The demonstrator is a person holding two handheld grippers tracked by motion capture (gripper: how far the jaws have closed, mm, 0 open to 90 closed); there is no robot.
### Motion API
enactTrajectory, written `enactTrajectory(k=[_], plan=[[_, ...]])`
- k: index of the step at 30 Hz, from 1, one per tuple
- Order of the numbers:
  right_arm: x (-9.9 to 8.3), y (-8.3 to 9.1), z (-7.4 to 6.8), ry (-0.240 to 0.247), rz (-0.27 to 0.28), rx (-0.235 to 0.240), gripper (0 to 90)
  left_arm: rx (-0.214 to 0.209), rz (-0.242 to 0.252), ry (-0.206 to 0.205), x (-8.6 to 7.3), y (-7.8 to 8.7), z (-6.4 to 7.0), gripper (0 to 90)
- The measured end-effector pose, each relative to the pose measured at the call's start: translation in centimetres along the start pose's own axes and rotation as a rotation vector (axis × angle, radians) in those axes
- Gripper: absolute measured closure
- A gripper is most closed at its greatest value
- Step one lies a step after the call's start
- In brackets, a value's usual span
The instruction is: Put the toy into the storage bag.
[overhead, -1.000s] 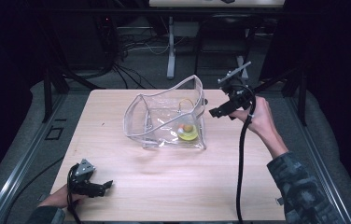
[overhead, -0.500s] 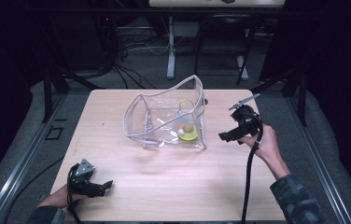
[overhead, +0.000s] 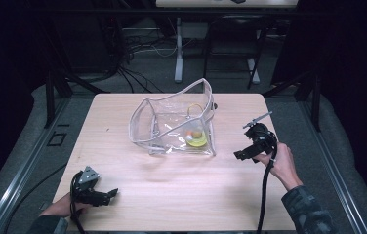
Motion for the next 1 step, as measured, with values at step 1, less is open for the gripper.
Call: enactTrajectory(k=[1], plan=[[-0.18, -0.14, 0.07, 0.001, -0.011, 0.001, 7.2, 0.0, 0.0, 0.0, 0.0, 0.0, 0.0, 0.1]])
Point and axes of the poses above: each handheld gripper's, and its own axes: y roughly backward along the jaws, x roughly out of its top, z roughly to its right, the point moved 6 cm from there along -y, roughly forward along the jaws, and after that the axes turned 9 degrees about -x, right-handed, at the moved point
